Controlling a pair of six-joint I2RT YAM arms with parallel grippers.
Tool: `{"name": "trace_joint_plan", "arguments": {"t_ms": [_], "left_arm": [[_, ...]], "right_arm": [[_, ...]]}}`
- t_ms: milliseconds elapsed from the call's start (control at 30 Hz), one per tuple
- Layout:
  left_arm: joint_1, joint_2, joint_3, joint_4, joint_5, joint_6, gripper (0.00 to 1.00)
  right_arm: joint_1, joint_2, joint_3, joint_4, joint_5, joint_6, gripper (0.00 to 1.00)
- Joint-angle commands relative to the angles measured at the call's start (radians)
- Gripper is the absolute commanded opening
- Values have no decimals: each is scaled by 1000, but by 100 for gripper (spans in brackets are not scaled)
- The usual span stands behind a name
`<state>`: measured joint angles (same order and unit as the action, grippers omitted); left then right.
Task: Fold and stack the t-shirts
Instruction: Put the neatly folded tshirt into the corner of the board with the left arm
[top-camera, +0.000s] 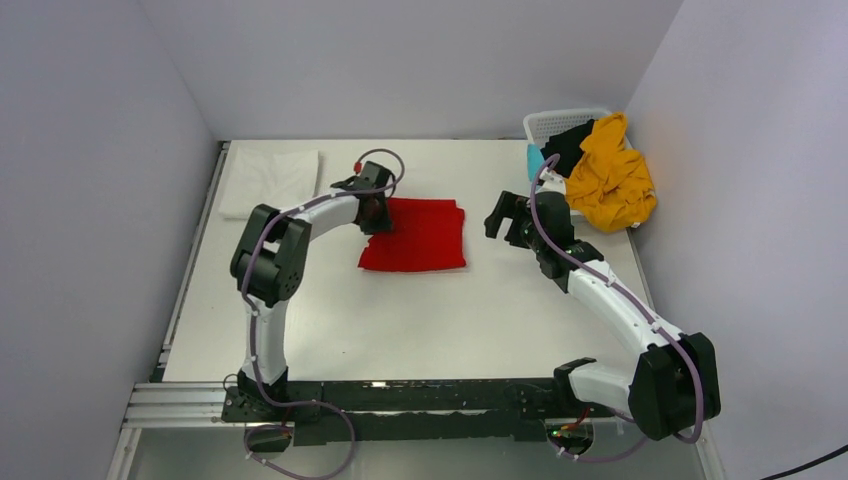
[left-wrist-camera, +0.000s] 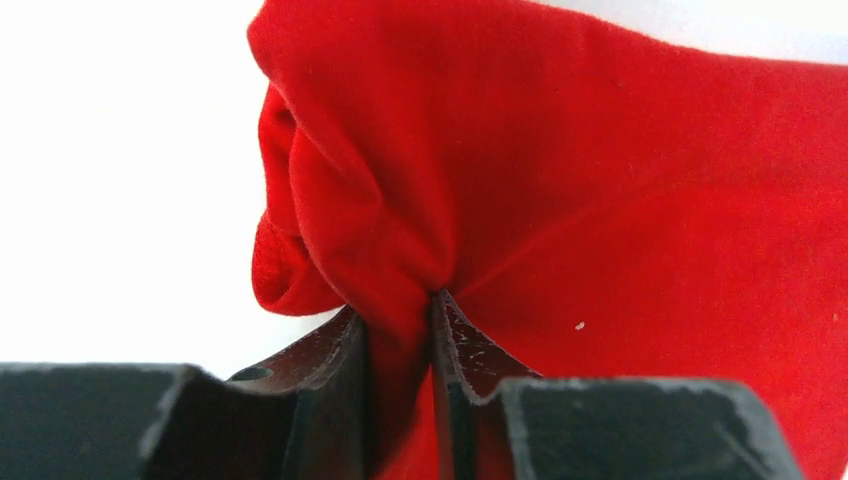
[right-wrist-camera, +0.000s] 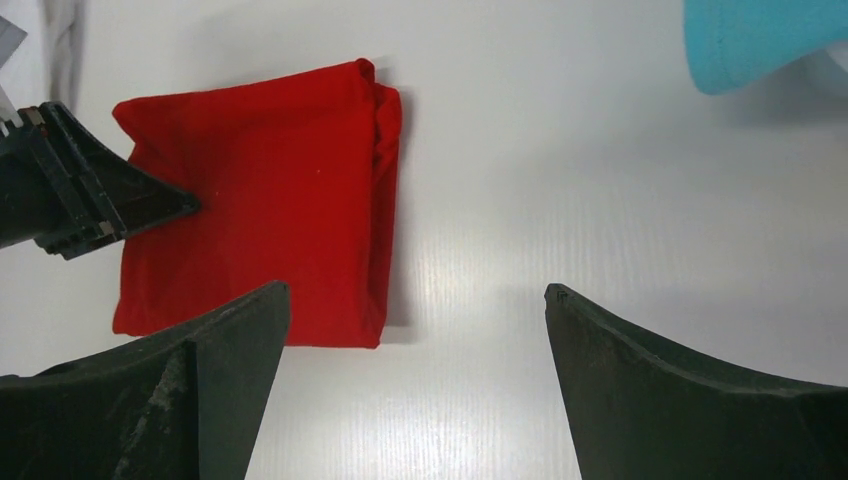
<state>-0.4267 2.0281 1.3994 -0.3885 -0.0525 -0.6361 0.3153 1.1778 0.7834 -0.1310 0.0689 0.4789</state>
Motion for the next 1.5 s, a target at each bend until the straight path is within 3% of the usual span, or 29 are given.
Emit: {"name": "trace_joint_plan", "arguments": {"t_ms": [0,33,100,200,400,533,800,900,1067,1300,1467], "left_arm": [[-82,142,108,-202,-156,2,26],[-91,159,126,-209,-162,-2,21],[-112,174,163,-224,-198,15,1],[-115,170,222,-252,-207,60,0],[-111,72,316,-276,-595,256,0],[-72,37,336,-210,-713,436,0],[67,-16,276,94,-755,730,0],[114,-24,307,133,-744,805,0],[133,-65,261,338,-799,1012,0],[157,-129,275,364,-762,1114,0],[175,-178,339,280,-713,1096,0]], "right_arm": [[-5,-28,1,-14,93,-33,100],[-5,-31,-2,-16,105,-36,100],[-6,-40,-8,-18,130,-40,100],[-8,-54,-22,-6,162,-57,100],[-10,-52,-30,-5,207,-84,100],[-11,-40,-29,-8,229,-93,100],[-12,-11,-21,-2,251,-110,100],[-15,8,-15,-3,257,-114,100],[-19,35,-8,2,261,-118,100],[-26,58,-4,2,264,-119,100],[-30,75,5,-8,262,-115,100]]}}
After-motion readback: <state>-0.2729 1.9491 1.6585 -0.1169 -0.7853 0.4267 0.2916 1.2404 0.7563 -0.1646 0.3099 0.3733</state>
